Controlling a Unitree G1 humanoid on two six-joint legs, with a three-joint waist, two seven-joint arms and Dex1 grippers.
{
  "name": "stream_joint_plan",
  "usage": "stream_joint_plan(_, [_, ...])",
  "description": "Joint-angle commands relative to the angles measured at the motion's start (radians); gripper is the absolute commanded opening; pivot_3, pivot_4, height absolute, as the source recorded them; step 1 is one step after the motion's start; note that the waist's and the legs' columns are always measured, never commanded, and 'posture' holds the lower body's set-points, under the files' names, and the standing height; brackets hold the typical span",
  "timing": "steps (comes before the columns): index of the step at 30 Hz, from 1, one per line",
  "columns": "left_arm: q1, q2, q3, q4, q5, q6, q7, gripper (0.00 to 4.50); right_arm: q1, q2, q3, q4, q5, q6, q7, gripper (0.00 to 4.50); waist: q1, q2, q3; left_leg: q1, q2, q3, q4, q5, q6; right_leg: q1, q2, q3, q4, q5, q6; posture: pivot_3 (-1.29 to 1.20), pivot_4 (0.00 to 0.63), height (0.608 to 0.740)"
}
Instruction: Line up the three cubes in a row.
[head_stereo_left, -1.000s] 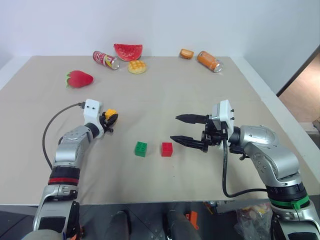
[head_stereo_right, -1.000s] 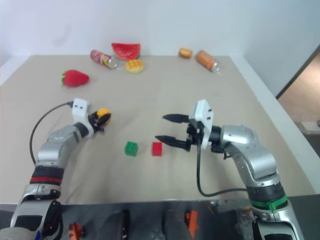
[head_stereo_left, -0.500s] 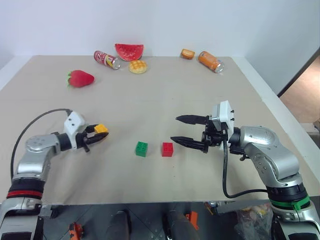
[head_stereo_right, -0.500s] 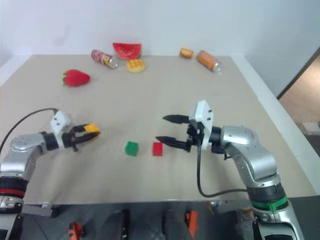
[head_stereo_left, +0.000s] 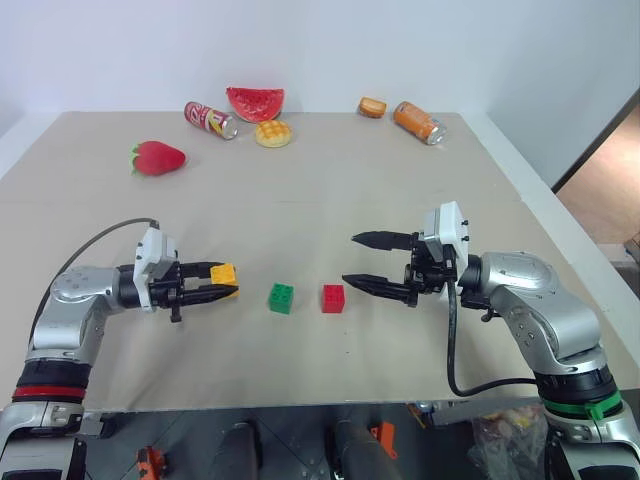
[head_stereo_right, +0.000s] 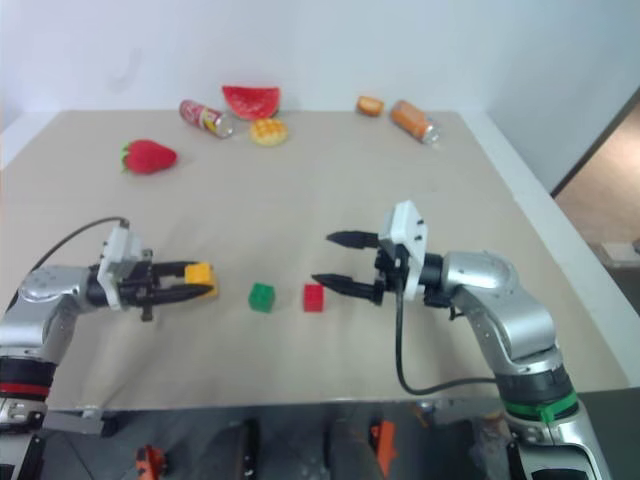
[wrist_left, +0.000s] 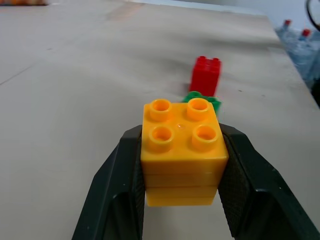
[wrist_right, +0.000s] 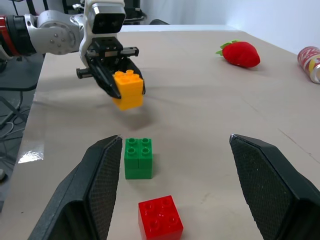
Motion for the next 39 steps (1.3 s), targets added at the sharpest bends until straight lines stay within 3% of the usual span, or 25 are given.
stream_joint_plan(1, [-0.041, 0.009, -0.008, 0.111, 0.047, -0.110, -0.061, 1.62, 0.000, -0.028, -0.041, -0.067, 0.037, 0.014, 0.014, 3.56, 0.000, 0.000, 0.000, 0.000, 0.000, 0.000, 0.000, 0.000, 0.000, 0.000, 0.000, 0.000, 0.000, 0.000, 0.000, 0.00, 0.150, 0.740])
stream_joint_plan(7, [-0.123, -0.027, -0.015, 0.293, 0.085, -0.236, -0.110, 1.62, 0.030, -0.066, -0.064, -0.100, 0.061, 0.031, 0.022, 3.56, 0.003, 0.000, 0.000, 0.000, 0.000, 0.000, 0.000, 0.000, 0.000, 0.000, 0.000, 0.000, 0.000, 0.000, 0.000, 0.00, 0.150, 0.740])
stream_joint_plan(16, [-0.204, -0.105, -0.082, 0.410, 0.101, -0.332, -0.165, 1.62, 0.033, -0.070, -0.065, -0.113, 0.064, 0.039, 0.009, 3.56, 0.003, 0.000, 0.000, 0.000, 0.000, 0.000, 0.001, 0.000, 0.000, 0.000, 0.000, 0.000, 0.000, 0.000, 0.000, 0.00, 0.150, 0.740])
stream_joint_plan(39, [-0.238, -0.046, -0.086, 0.420, 0.086, -0.308, -0.165, 1.62, 0.043, -0.075, -0.067, -0.110, 0.055, 0.030, -0.002, 3.56, 0.000, 0.000, 0.000, -0.001, 0.000, -0.001, 0.001, 0.000, 0.000, 0.000, 0.001, 0.000, 0.000, 0.000, 0.000, 0.00, 0.150, 0.740])
